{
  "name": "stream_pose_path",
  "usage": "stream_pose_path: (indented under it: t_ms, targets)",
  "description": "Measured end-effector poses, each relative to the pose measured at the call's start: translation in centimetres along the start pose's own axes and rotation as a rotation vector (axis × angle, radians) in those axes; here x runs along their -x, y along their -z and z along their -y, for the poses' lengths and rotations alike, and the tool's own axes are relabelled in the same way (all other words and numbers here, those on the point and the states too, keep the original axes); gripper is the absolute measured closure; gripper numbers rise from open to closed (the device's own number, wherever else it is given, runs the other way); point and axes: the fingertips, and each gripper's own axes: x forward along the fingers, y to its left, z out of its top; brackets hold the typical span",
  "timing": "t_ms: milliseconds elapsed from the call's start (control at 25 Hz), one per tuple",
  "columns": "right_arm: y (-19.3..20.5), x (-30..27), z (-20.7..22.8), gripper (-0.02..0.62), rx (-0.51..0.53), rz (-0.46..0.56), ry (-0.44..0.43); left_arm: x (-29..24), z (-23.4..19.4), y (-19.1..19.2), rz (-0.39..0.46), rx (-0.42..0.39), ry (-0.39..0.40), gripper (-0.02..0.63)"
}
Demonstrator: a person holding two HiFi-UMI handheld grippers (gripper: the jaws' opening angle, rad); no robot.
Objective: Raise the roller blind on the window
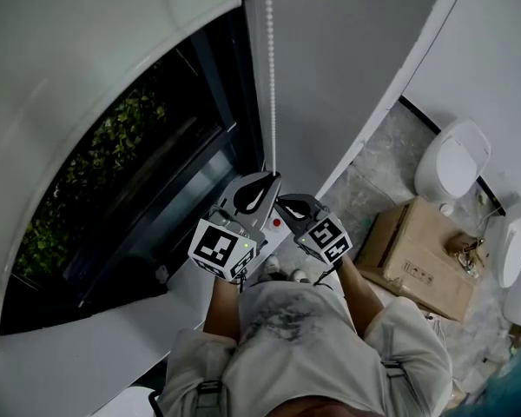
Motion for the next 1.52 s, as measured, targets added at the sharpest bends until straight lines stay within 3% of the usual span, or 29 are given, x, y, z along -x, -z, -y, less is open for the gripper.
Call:
stream_pose_path:
  t_ms: [360, 680, 1000, 1280, 1520]
  targets:
    - [1.9, -0.2, -0.6, 0.584, -0.021, -0.017, -0.018, 0.6, 0.2, 2.0, -0.021, 0.024, -0.007, 0.595]
    - [1.1, 0.7, -1.4, 0.571, 0.012, -0.030, -0.042, 0.6, 0.7, 2.0, -0.023, 0.018, -0.006, 0.595]
    - [-6.7, 5.1, -0.8, 0.538, 0.047, 0.125, -0.036, 0.6, 0.4, 2.1, -0.026, 0.015, -0.017, 0.595]
    - [-16.0, 7.8, -0.5, 0.536, 0.173, 0.321, -0.031, 0.5, 0.5, 2.1, -0.022, 0.013, -0.018, 0.595]
    - [-21.5, 8.5, 0.1, 0.531, 0.185, 0.399, -0.028, 0.6, 0.5, 2.2, -0.021, 0.011, -0.020, 0.595]
